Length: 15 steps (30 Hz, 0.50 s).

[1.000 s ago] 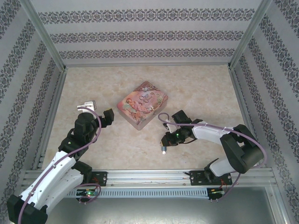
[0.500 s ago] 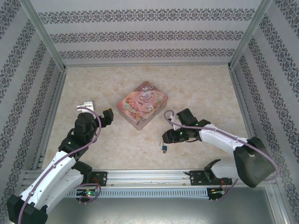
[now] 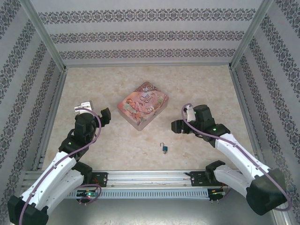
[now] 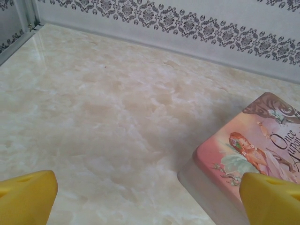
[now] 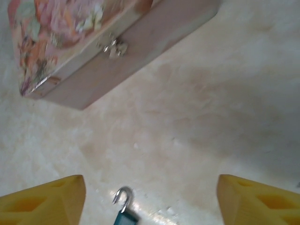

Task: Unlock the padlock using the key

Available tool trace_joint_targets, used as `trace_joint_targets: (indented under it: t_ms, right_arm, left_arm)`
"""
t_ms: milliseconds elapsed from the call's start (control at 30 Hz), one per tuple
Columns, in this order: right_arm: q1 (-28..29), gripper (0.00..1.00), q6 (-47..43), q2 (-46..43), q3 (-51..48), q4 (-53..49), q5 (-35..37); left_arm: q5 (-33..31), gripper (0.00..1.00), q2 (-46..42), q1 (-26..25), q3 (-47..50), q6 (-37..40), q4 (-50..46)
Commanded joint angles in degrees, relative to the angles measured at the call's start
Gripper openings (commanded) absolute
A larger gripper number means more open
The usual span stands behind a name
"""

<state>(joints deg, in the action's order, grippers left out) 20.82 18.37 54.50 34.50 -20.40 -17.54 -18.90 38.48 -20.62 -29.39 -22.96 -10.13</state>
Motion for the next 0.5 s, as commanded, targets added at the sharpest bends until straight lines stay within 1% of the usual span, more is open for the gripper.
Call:
trace_joint_targets:
  t_ms: [0, 233, 333, 467]
  right_arm:
    - [-2.41, 0.80, -2.22, -2.89, -0.15, 2.74, 5.52]
    - [-9.99, 0.98, -3.17, -7.96, -3.82, 10.18, 6.95]
    - [-13.66, 0.98, -4.54, -8.45, -4.51, 12.81, 7.70]
    - [-17.63, 0.99, -5.94, -6.95, -5.94, 17.71, 10.56]
  left_arm:
    - [-2.19, 0.99, -0.16, 1.05, 0.30, -0.91, 0.13]
    - [-3.05, 0.99, -0.16, 1.49, 0.55, -1.01, -0.62]
    - [-3.67, 0.99, -0.16, 1.92, 0.78, -1.23, -1.44]
    - [-3.95, 0.99, -0.16, 2.74, 0.76, -1.24, -2.41]
